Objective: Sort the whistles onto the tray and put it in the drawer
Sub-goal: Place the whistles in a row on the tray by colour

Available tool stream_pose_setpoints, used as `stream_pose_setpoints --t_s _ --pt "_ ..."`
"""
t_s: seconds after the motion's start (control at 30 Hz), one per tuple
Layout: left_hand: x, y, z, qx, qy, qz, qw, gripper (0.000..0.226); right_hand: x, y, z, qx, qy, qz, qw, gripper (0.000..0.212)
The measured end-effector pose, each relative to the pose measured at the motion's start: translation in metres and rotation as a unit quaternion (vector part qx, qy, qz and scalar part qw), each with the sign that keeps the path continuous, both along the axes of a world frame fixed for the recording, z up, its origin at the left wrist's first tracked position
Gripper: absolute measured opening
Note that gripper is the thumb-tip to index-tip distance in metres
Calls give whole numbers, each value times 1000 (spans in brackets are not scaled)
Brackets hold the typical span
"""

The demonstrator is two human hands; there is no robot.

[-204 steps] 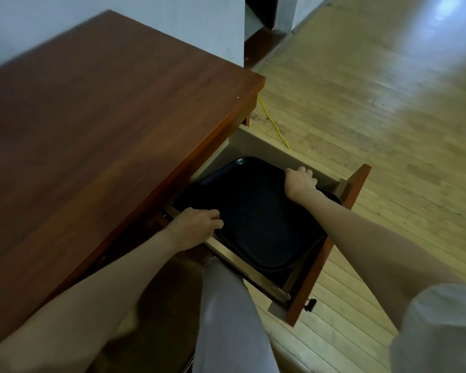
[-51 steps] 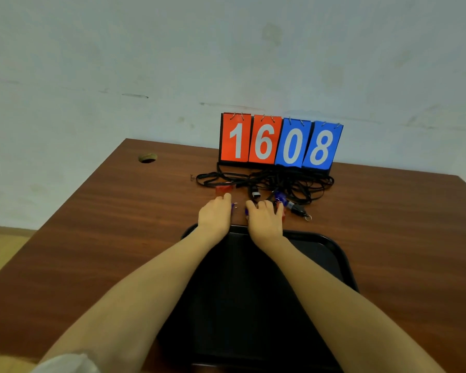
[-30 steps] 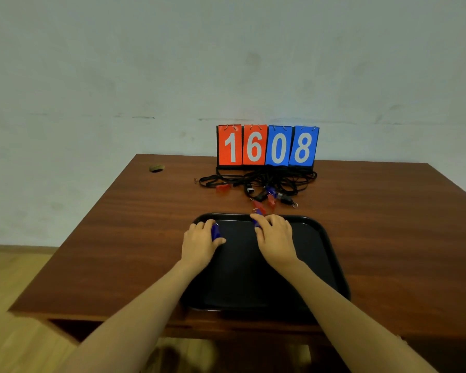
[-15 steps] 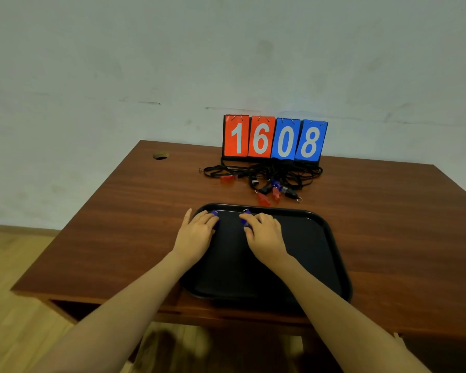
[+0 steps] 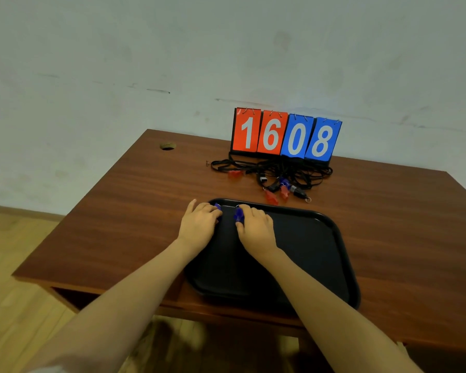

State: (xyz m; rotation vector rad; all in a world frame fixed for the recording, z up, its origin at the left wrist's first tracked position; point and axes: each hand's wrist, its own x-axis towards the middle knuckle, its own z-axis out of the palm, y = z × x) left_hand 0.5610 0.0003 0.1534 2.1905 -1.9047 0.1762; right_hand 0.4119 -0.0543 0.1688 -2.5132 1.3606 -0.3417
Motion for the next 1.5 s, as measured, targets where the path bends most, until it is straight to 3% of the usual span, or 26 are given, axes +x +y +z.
stream_pose_setpoints --t_s 1.1,1.5 --pt "-3 1 23 89 -14 10 996 40 27 -2 8 52 34 29 998 45" --pt "-13 1 30 111 -22 -4 994 54 1 -13 11 93 38 25 995 44"
